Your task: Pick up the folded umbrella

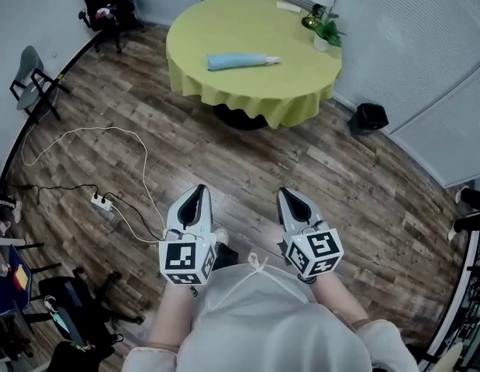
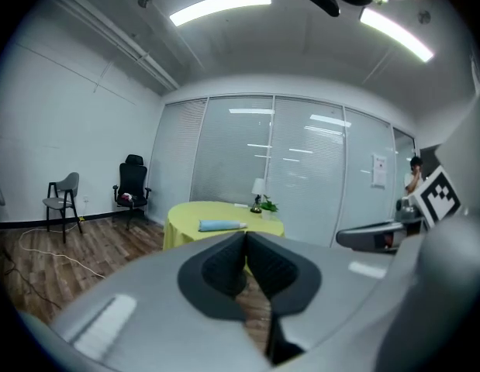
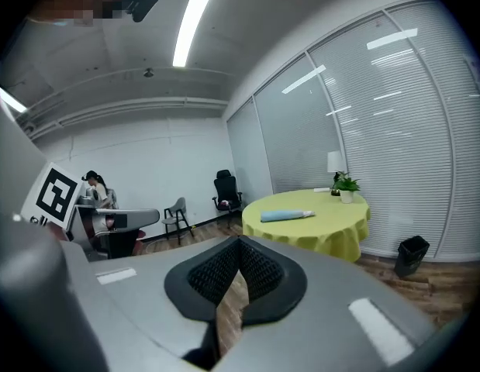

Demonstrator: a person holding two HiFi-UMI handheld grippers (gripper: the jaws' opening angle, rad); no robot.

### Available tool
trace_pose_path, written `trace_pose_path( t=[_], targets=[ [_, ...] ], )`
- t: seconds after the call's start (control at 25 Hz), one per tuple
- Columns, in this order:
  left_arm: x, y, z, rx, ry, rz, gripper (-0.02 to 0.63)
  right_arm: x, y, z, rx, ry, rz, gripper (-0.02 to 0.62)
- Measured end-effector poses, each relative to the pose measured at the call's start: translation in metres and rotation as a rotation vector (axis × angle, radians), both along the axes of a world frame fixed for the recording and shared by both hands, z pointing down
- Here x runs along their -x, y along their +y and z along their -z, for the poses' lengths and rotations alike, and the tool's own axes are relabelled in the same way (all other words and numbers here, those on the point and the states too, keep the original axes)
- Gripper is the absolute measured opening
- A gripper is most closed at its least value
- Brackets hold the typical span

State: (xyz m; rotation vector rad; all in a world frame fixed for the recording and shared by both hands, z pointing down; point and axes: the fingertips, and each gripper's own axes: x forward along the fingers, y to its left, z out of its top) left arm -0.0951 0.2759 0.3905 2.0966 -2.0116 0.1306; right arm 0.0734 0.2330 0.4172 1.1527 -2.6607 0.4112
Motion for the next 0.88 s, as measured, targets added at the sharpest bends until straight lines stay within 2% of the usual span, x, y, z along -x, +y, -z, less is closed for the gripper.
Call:
trace_pose_path(
  t=[0.16, 0.36, 0.64, 0.8, 0.88],
  targets=[
    [0.062, -0.05, 0.006, -0.006, -0.024, -0.056, 0.006, 0.062, -0.051, 0.003, 0.022, -0.004, -0.043, 0.0],
    [0.108, -0.105, -0.003, 0.019, -0.018, -0.077, 0.006, 0.111, -0.1, 0.003, 0.039, -0.002, -0.059, 0.0],
    [0.14, -0.172, -0.029, 0.055, 0.014, -0.056, 0.006, 0.134, -0.173, -0.02, 0.072, 0.023, -0.07, 0.0],
    [0.136, -0.221, -0.033, 0.052, 0.005, -0.126, 0.006, 0.145, -0.231, -0.027, 0.071, 0.017, -0.054, 0.0],
    [0.135, -0.255, -0.031, 0.047, -0.024, -0.138, 0.006, 0.151, -0.269, -0.027, 0.068, 0.012, -0.04, 0.0]
  ],
)
